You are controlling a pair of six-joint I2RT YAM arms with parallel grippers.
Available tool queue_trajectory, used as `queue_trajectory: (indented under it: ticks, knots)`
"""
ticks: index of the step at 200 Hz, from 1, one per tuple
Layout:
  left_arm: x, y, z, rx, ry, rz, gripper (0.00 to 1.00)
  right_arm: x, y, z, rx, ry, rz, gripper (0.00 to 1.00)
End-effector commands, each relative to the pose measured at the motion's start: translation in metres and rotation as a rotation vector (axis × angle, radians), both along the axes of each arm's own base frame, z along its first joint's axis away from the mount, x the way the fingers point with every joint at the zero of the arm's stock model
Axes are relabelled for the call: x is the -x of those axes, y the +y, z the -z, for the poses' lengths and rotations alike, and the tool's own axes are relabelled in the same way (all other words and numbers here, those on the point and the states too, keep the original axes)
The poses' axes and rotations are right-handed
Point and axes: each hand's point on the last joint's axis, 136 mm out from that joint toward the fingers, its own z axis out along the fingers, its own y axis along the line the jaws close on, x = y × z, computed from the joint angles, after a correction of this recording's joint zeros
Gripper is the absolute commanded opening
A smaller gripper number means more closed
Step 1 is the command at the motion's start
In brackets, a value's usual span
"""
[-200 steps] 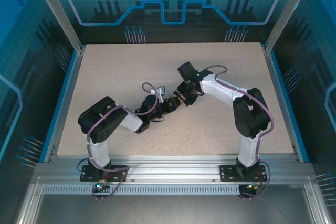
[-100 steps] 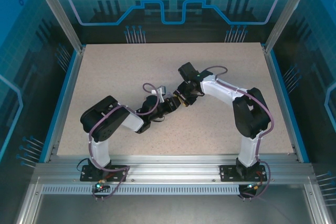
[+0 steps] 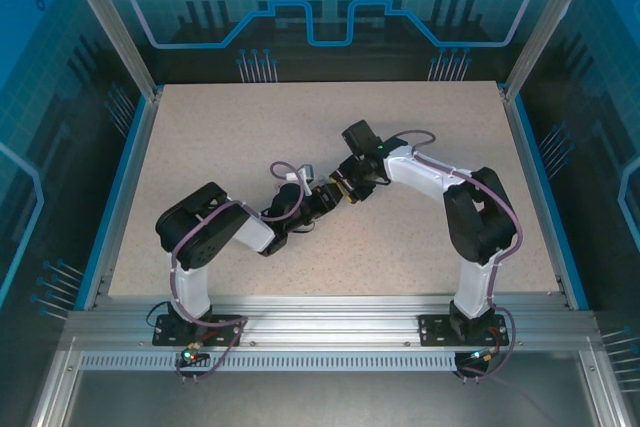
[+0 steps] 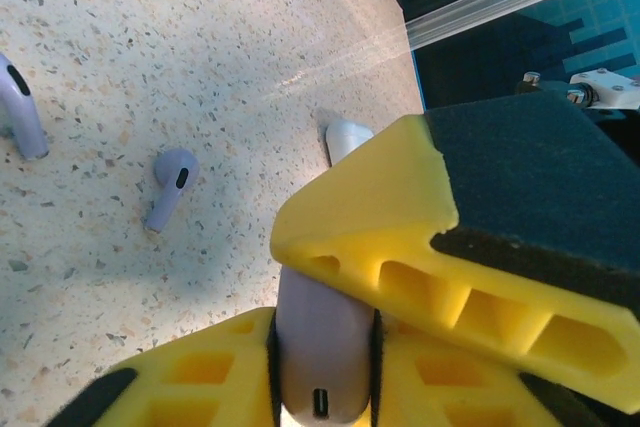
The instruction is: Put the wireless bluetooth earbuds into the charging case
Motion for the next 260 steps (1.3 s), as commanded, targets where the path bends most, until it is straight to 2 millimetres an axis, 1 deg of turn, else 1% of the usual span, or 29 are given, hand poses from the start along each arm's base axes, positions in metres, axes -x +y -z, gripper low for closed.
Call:
queue_trajectory:
  ticks: [1,18,37,52,60,72,88,109,126,139,153,163,187,207,209,218,222,245,260]
  knots:
    - [-0.009,0.004,-0.014,0.035,-0.053,-0.054,0.19,0.017,0.001,-0.006,-0.028,0.055,-0.012,0.41]
    - [-0.009,0.002,-0.014,0.037,-0.051,-0.050,0.13,0.016,0.000,-0.008,-0.031,0.048,-0.010,0.41]
    - [-0.009,0.002,-0.014,0.033,-0.048,-0.047,0.10,0.016,-0.001,-0.010,-0.035,0.044,-0.009,0.41]
    - [-0.008,0.002,-0.014,0.030,-0.043,-0.044,0.08,0.015,-0.002,-0.012,-0.040,0.036,-0.006,0.43]
    - [-0.008,0.001,-0.014,0.028,-0.041,-0.043,0.07,0.012,-0.002,-0.014,-0.043,0.026,-0.005,0.47]
    - [-0.007,0.001,-0.014,0.025,-0.039,-0.039,0.05,0.009,-0.005,-0.018,-0.045,0.014,0.001,0.57]
    - [-0.006,0.001,-0.014,0.019,-0.036,-0.035,0.04,0.000,-0.011,-0.028,-0.052,-0.023,0.009,0.68]
    - [-0.003,0.003,-0.015,0.008,-0.033,-0.028,0.04,-0.011,-0.029,-0.046,-0.046,-0.080,0.027,0.75]
    - [0.001,0.001,-0.017,-0.010,-0.024,-0.005,0.03,-0.014,-0.051,-0.061,-0.020,-0.133,0.042,0.76]
    - [0.004,-0.002,-0.021,-0.022,-0.027,0.027,0.03,-0.015,-0.068,-0.068,-0.004,-0.170,0.037,0.77]
    - [0.010,-0.007,-0.029,-0.030,-0.033,0.083,0.03,-0.016,-0.082,-0.073,0.019,-0.226,-0.026,0.77]
    - [0.016,-0.011,-0.036,-0.054,-0.046,0.135,0.03,-0.015,-0.091,-0.074,0.039,-0.274,-0.082,0.77]
    - [0.031,-0.017,-0.055,-0.118,-0.084,0.262,0.02,-0.018,-0.105,-0.082,0.042,-0.479,-0.232,0.76]
    - [0.043,-0.021,-0.068,-0.148,-0.110,0.359,0.02,-0.016,-0.102,-0.096,-0.025,-0.687,-0.339,0.76]
    - [0.044,-0.021,-0.070,-0.149,-0.112,0.368,0.02,-0.018,-0.100,-0.102,-0.039,-0.726,-0.352,0.76]
    - [0.047,-0.022,-0.075,-0.152,-0.121,0.397,0.02,-0.014,-0.094,-0.111,-0.088,-0.807,-0.400,0.76]
    - [0.048,-0.022,-0.077,-0.151,-0.124,0.406,0.02,-0.008,-0.094,-0.105,-0.103,-0.809,-0.417,0.76]
    - [0.050,-0.023,-0.089,-0.149,-0.145,0.431,0.00,0.005,-0.085,-0.108,-0.184,-0.870,-0.496,0.75]
    - [0.049,-0.023,-0.093,-0.150,-0.147,0.435,0.00,0.013,-0.078,-0.109,-0.233,-0.897,-0.528,0.75]
